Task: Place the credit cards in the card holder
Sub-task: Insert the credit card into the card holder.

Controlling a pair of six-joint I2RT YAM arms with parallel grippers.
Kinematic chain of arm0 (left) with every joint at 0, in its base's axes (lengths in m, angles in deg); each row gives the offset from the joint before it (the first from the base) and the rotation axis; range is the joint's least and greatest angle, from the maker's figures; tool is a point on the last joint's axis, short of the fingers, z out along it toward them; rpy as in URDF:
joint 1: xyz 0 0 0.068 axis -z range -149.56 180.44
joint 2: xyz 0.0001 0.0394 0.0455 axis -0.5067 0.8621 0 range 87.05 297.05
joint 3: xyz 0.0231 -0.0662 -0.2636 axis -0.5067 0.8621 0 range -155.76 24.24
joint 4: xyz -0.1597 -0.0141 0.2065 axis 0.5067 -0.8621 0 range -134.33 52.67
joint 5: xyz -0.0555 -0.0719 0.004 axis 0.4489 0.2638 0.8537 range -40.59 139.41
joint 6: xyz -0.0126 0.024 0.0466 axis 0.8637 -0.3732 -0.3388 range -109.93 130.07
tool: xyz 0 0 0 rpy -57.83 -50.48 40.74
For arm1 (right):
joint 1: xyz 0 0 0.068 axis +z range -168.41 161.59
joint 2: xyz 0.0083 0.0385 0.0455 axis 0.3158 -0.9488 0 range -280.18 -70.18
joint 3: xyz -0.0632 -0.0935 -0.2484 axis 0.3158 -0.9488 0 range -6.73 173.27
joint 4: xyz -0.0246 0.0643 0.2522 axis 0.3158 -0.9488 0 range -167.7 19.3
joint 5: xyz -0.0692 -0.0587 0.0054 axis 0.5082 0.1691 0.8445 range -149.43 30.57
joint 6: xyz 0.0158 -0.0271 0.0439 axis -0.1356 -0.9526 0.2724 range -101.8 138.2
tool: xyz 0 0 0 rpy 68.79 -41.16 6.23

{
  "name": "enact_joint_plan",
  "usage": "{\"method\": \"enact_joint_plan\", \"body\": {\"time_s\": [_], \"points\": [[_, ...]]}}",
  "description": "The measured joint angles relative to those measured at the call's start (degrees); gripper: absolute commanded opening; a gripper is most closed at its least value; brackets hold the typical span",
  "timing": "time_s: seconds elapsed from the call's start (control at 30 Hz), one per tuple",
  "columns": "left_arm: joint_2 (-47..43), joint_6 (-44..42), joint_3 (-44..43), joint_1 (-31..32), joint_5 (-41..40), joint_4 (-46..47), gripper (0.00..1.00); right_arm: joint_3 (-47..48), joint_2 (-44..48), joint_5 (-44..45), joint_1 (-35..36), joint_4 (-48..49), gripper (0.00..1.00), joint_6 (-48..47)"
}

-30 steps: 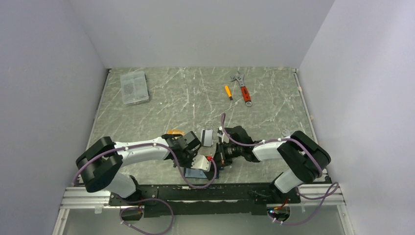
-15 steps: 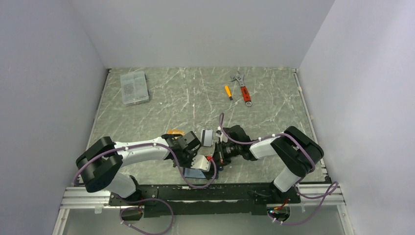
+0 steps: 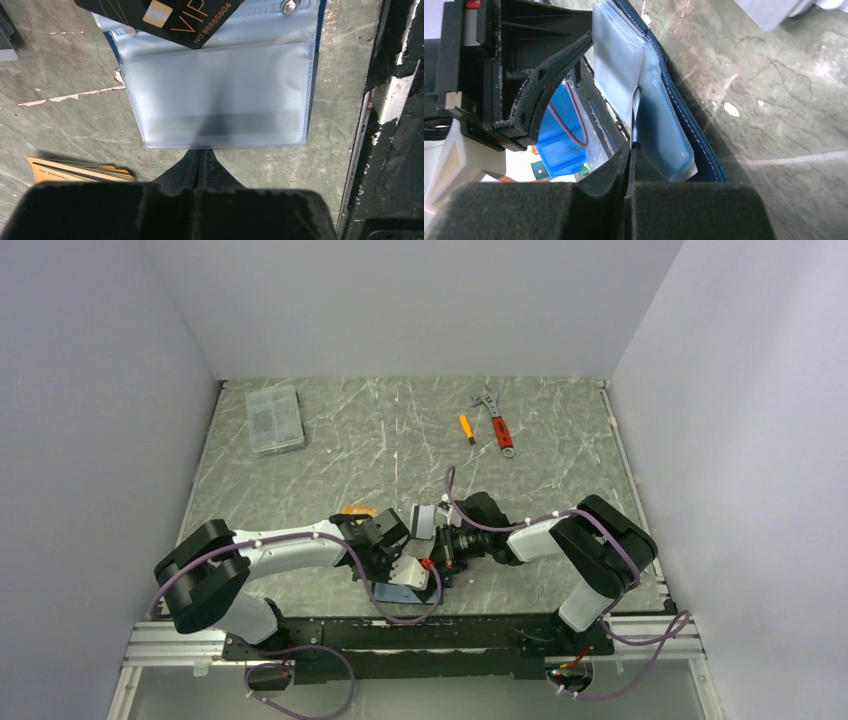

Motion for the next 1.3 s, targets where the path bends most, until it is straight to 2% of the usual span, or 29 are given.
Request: {"method": "enact_joint_plan", "body": {"time_s": [0.23, 1.3], "points": [[-0.35, 0.0, 0.37, 0.0, -0.33, 0.33, 0.0, 0.02, 0.02, -0.66, 0.57, 2.62, 0.0, 0.59], [0.22, 0.02, -0.15, 0.0, -0.37, -0.13, 0.0, -3.61, 3.74, 1.66, 2.19, 3.1, 0.0, -0.74]]}}
